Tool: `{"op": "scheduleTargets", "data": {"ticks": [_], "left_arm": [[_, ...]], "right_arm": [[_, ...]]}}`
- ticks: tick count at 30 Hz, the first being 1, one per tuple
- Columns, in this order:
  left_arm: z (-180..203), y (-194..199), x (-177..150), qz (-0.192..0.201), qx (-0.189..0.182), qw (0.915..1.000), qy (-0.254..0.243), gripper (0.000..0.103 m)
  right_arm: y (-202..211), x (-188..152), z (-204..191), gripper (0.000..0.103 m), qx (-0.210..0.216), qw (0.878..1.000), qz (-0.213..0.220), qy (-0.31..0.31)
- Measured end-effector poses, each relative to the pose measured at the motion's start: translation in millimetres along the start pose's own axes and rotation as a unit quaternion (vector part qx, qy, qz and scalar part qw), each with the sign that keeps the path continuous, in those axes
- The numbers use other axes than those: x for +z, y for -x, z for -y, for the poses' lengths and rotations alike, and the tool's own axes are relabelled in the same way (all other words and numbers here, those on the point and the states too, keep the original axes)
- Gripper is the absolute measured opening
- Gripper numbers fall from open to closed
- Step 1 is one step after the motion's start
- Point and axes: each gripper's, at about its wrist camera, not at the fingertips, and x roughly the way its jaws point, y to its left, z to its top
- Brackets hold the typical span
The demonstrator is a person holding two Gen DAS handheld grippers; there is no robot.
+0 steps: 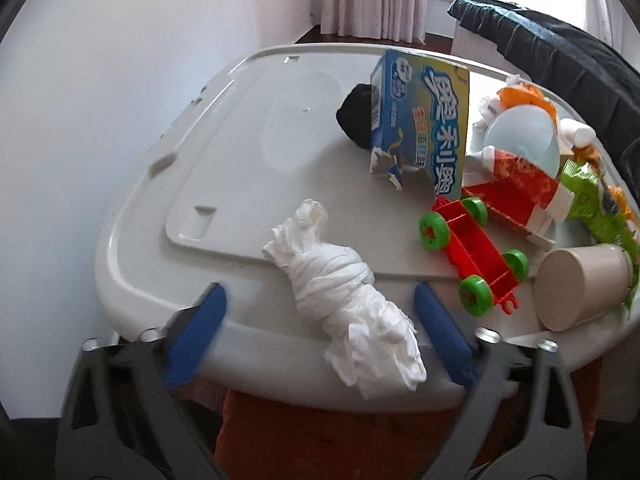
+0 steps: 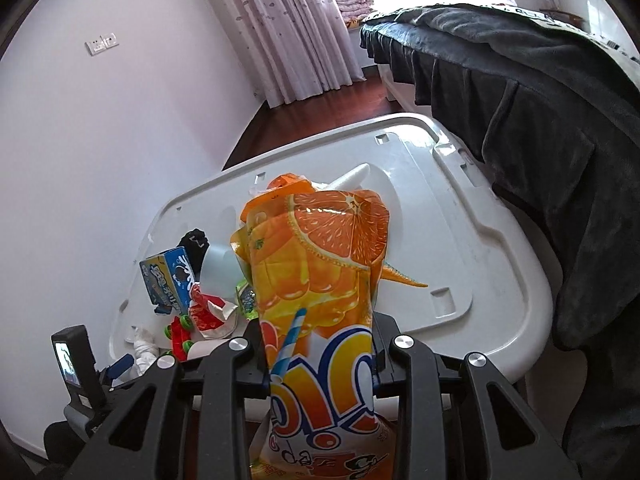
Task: Collect trash
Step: 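Grasp the orange juice pouch with right tool while left tool grasps the white tissue, then carry both items over the orange bin and open both tools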
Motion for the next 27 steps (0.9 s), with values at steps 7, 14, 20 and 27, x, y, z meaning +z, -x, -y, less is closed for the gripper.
{"op": "scheduleTargets", "data": {"ticks": [7, 14, 20, 27], "left_arm": [[14, 11, -6, 0.016, -0.035, 0.9991, -0.019, 0.035], [12, 29, -4, 0.031, -0.040, 0.9986, -0.019, 0.034], [16, 65, -10, 0.053, -0.049, 0.9965, -0.042, 0.034], [14, 97, -32, 0.046, -0.069, 0.9948, -0.059, 0.034]], "right_arm": [[-3, -1, -5, 0.032, 0.001, 1.000, -0.003, 0.006], [-5, -4, -13, 0.032, -0.005, 1.000, -0.001, 0.023], [5, -14, -28, 0.032, 0.009, 0.999, 0.018, 0.048], [29, -53, -50, 0.032, 0.050, 0.996, 0.020, 0.065]]}}
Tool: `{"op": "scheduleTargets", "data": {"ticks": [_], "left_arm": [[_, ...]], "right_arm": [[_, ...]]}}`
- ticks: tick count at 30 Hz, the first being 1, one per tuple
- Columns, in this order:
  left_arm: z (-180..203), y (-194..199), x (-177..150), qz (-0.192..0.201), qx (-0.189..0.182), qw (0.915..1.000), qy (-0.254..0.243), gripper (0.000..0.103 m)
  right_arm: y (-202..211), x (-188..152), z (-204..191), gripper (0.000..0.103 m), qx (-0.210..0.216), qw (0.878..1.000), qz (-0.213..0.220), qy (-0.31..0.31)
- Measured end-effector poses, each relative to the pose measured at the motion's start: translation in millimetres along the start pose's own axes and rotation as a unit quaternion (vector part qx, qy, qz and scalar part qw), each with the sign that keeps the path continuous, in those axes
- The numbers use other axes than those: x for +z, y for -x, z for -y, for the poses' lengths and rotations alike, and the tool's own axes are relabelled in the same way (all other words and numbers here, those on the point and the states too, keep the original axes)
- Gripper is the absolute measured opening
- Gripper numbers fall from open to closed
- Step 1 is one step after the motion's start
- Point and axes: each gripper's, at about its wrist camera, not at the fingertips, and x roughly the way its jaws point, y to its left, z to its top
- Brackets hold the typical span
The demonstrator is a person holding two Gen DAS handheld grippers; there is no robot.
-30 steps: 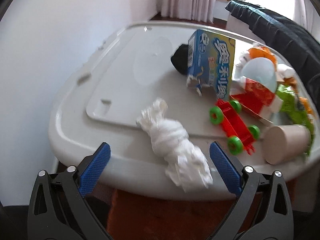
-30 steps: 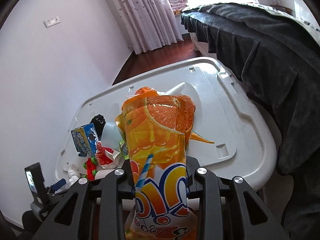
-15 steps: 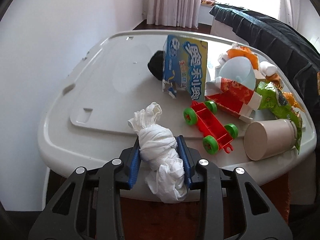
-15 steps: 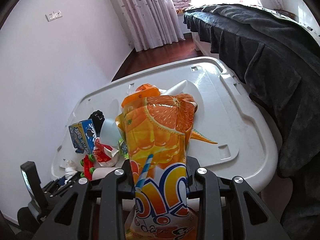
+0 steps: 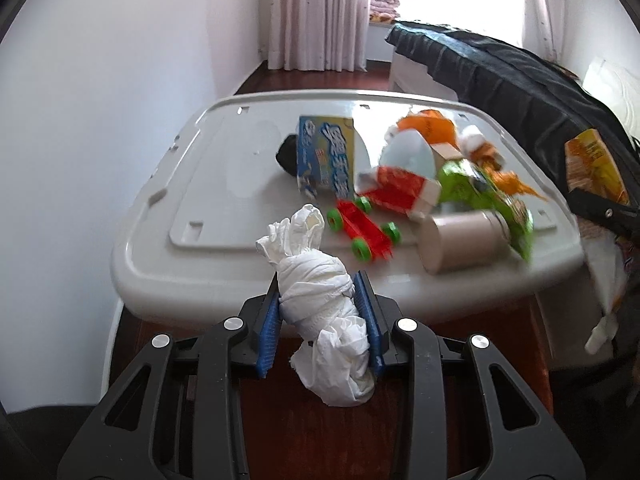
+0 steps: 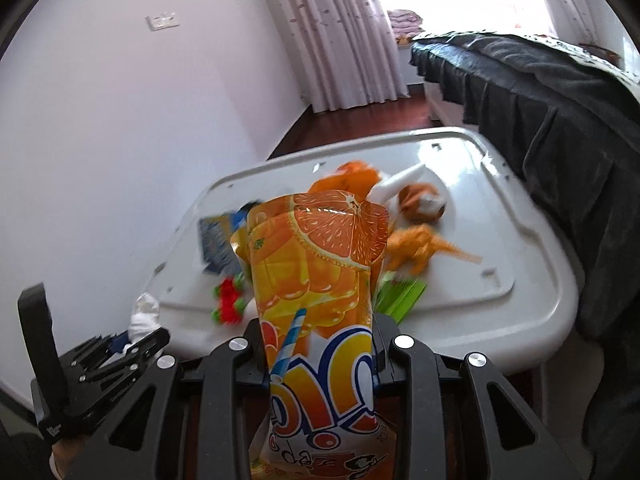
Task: Collect trash
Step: 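Carry both items over the orange bin and open both tools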
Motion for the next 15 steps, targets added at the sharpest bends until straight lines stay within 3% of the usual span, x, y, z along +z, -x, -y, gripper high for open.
{"op": "scheduleTargets", "data": {"ticks": [5, 8, 15], "left_arm": [[5, 15, -32, -0.026, -0.018, 0.9994, -0.015, 0.034], [5, 15, -58, -0.062, -0.038, 0.9972, -0.018, 0.034], [9, -27, -112, -0.163, -0.022, 0.9855, -0.043, 0.034]], "right_arm": [[5, -41, -18, 0.032, 0.010, 1.000, -0.027, 0.000], [2, -70, -26, 0.032, 0.009, 0.998, -0.057, -0.007], [-28, -122, -29, 0.032, 0.001, 0.988, -0.145, -0.045]]}}
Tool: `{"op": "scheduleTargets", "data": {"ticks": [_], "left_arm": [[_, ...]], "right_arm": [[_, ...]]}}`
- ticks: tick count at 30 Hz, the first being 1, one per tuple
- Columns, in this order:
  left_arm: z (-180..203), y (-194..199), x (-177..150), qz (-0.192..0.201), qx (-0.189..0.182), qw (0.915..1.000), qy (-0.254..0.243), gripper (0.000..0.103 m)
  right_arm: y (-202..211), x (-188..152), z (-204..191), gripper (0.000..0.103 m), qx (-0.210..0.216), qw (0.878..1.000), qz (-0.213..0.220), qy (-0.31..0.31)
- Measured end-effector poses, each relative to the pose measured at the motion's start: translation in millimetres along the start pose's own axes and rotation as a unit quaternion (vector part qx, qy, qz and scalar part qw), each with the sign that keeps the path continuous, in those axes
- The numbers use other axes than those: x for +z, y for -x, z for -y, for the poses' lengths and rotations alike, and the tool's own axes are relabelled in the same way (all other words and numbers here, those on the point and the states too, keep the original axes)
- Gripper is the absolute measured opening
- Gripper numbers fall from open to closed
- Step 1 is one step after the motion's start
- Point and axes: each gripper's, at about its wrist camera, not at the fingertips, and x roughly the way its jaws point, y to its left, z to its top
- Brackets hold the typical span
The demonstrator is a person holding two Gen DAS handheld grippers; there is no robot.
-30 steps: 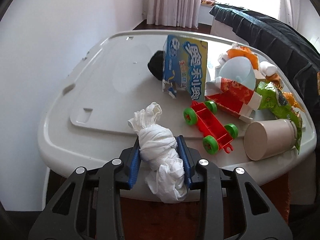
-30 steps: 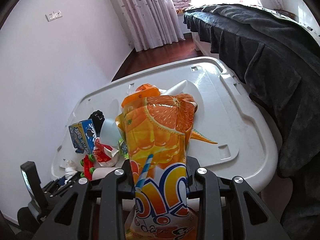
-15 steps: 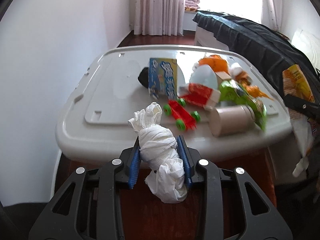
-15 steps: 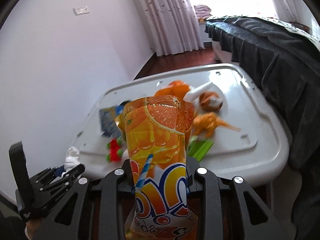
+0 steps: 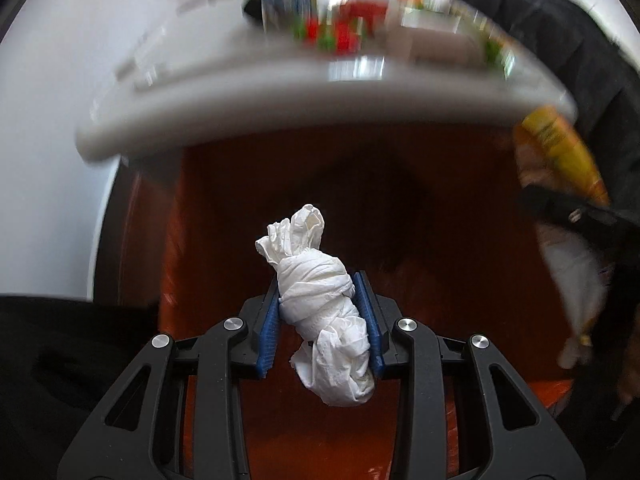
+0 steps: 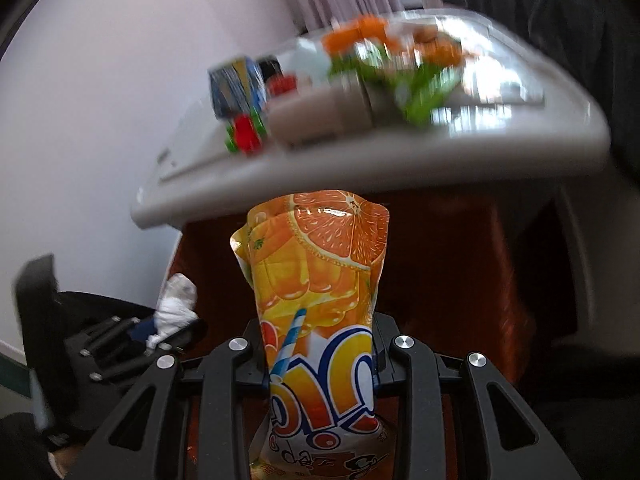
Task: Collect trash
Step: 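Carry both items over the orange bin and open both tools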
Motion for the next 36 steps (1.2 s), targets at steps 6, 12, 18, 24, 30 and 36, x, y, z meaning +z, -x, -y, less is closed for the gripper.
{"op": "scheduleTargets", "data": {"ticks": [6, 12, 18, 24, 30, 36], "left_arm": [[4, -20, -3, -0.029, 0.006, 0.9995, -0.008, 0.034], [13, -34, -8, -0.060, 0.039, 0.9971, -0.026, 0.058], [6, -27, -7, -0.045, 0.039, 0.9982, -0.005, 0.070], [4, -28, -2, -0.043, 0.034, 0.9985, 0.000, 0.070], [-1, -16, 3, -0.020, 0.025, 0.9995, 0.006, 0.070], [-2, 2, 8, 0.022, 0.029, 0.9993, 0.013, 0.070]], "right_arm": [[-31, -15, 6, 0.033, -0.019, 0.998, -0.060, -0.020], [-43, -19, 6, 0.069, -0.062, 0.994, -0.086, -0.021], [-34, -15, 15, 0.069, -0.068, 0.995, -0.061, -0.041], [-26, -8, 16, 0.069, -0.070, 0.995, -0.036, -0.053], [-13, 11, -1, 0.069, -0.079, 0.997, 0.002, -0.018], [10, 40, -18, 0.071, -0.068, 0.995, 0.070, 0.023]]}}
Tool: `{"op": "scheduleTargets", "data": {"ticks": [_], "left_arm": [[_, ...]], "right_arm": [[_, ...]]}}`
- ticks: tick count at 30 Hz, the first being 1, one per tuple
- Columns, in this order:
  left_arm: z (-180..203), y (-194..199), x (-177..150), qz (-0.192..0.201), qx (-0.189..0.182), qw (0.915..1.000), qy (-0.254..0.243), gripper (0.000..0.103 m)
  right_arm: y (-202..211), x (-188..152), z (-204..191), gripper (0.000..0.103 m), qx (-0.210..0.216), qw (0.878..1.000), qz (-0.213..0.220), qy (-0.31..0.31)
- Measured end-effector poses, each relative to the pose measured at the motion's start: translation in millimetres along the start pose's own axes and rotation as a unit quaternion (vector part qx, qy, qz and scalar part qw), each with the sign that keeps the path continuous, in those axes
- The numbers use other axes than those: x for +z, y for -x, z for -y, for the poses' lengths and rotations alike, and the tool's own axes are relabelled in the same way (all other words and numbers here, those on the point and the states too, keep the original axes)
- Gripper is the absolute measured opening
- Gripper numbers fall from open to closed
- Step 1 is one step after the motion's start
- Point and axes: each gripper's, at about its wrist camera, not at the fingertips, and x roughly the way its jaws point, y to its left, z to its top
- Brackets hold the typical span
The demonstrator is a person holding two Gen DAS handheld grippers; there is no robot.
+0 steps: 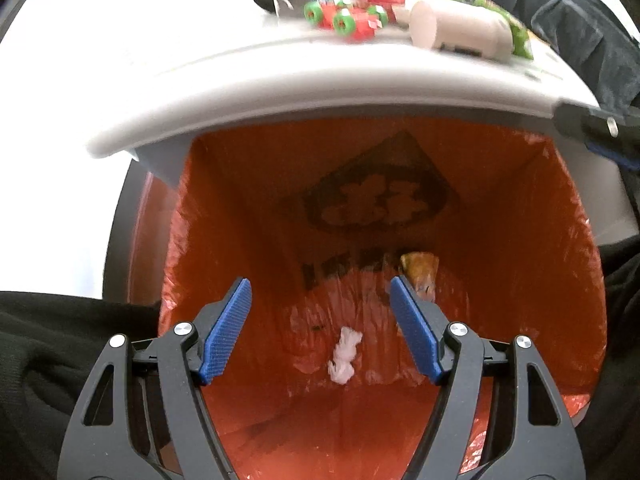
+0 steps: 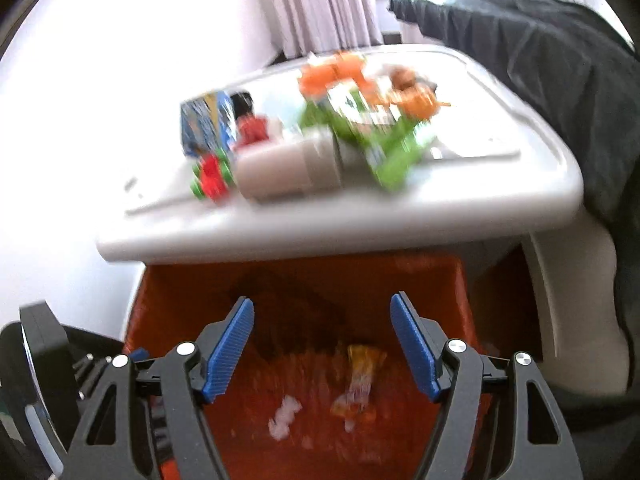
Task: Collect trash
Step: 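Carry both items over the orange bin and open both tools, then grasp the beige cup with right tool while left tool grasps the red toy car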
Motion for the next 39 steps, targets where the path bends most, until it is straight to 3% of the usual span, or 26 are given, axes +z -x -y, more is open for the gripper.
{"op": "scheduleTargets", "data": {"ticks": [7, 11, 21, 26, 33, 36, 39], "left_arm": [[-3, 13, 6, 0.030, -0.004, 0.9995, 0.009, 0.070], [-4, 16, 8, 0.040, -0.004, 0.9992, 0.007, 0.070], [-12, 14, 10, 0.047, -0.017, 0.9985, 0.021, 0.070], [-14, 10, 12, 0.042, -0.021, 0.9985, 0.026, 0.070], [-15, 6, 15, 0.036, -0.017, 0.9987, 0.031, 0.070], [-15, 6, 15, 0.036, -0.014, 0.9988, 0.032, 0.070], [-14, 7, 15, 0.039, -0.013, 0.9987, 0.031, 0.070]], "right_arm": [[-9, 36, -9, 0.083, 0.055, 0.997, 0.060, 0.011], [-25, 48, -13, 0.086, 0.068, 0.995, 0.066, 0.006], [-48, 60, -25, 0.098, 0.020, 0.996, 0.084, 0.033], [-67, 69, -38, 0.098, -0.003, 0.996, 0.074, 0.056], [-90, 74, -37, 0.098, -0.044, 0.997, 0.054, 0.039], [-97, 70, -30, 0.078, -0.061, 0.997, 0.038, 0.031], [-92, 67, -27, 0.078, -0.061, 0.997, 0.048, 0.027]]}}
